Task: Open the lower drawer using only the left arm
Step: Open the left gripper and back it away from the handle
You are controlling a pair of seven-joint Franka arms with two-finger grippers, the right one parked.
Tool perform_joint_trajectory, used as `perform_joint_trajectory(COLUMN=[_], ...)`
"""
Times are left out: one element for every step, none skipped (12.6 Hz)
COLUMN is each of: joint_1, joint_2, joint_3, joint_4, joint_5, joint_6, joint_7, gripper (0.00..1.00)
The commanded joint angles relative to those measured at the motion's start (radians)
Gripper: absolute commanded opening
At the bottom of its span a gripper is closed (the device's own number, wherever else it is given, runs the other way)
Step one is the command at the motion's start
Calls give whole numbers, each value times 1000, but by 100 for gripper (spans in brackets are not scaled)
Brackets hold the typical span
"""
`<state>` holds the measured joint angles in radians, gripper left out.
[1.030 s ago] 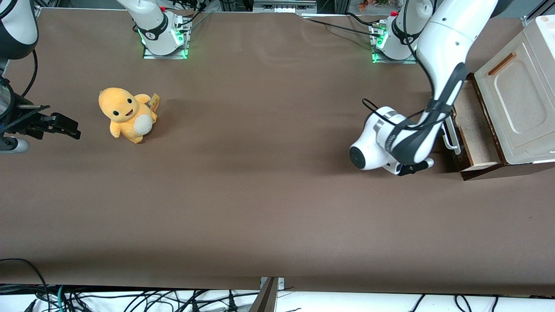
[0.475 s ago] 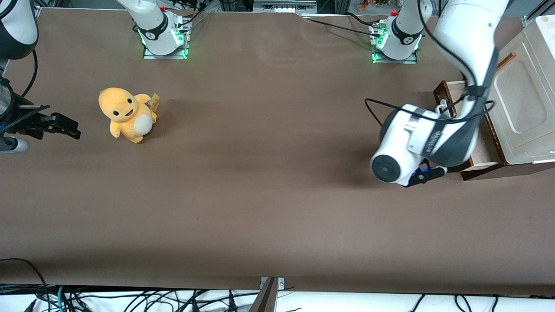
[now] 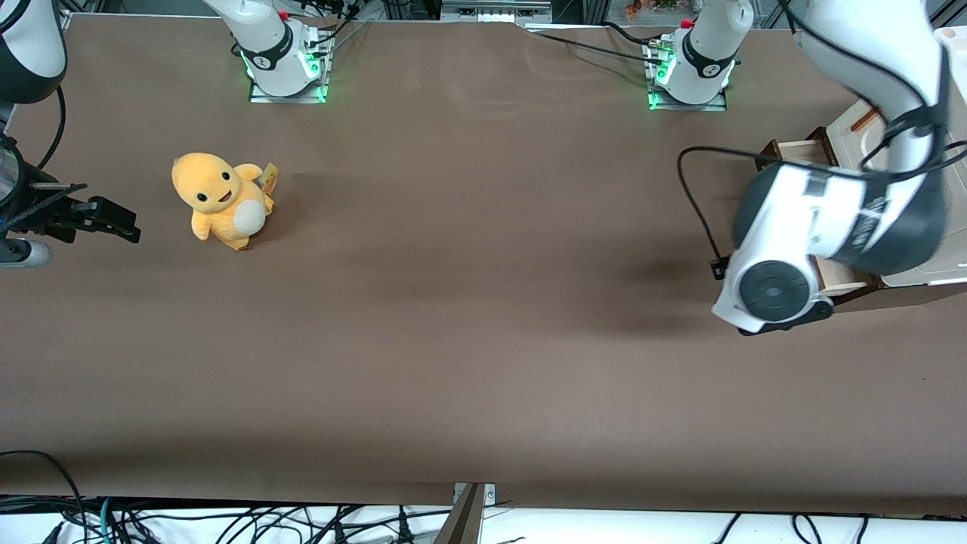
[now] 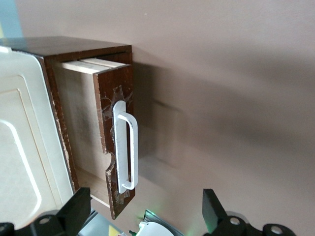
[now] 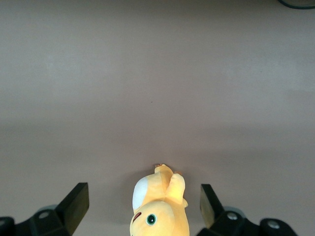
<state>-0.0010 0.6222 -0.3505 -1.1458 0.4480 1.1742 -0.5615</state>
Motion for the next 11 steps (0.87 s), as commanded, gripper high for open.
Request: perform_joint_trajectory(joint_1=[33,33,35,39,41,35,33,35,38,41,39], joint_2=[-10,-16,-21,-22,-27,-32,-38,-39,-42,-44,-45], joint_3=[21,31,39,54,89,116,136,149,163,185,226], joint_4=[84,90,93,98,115,126,136,139,152,162,169], joint_5=[-75,-75,-83,-116,-164,-178,-180,-180,-193,-228,-285], joint_6=[-16,-14,-10,-7,-4,-2,-2,-1,-1,8,18], joint_7=[94,94,95,101,132,193,263,311,334,342,359], gripper=[100,100,100,100,100,100,100,100,100,100,100])
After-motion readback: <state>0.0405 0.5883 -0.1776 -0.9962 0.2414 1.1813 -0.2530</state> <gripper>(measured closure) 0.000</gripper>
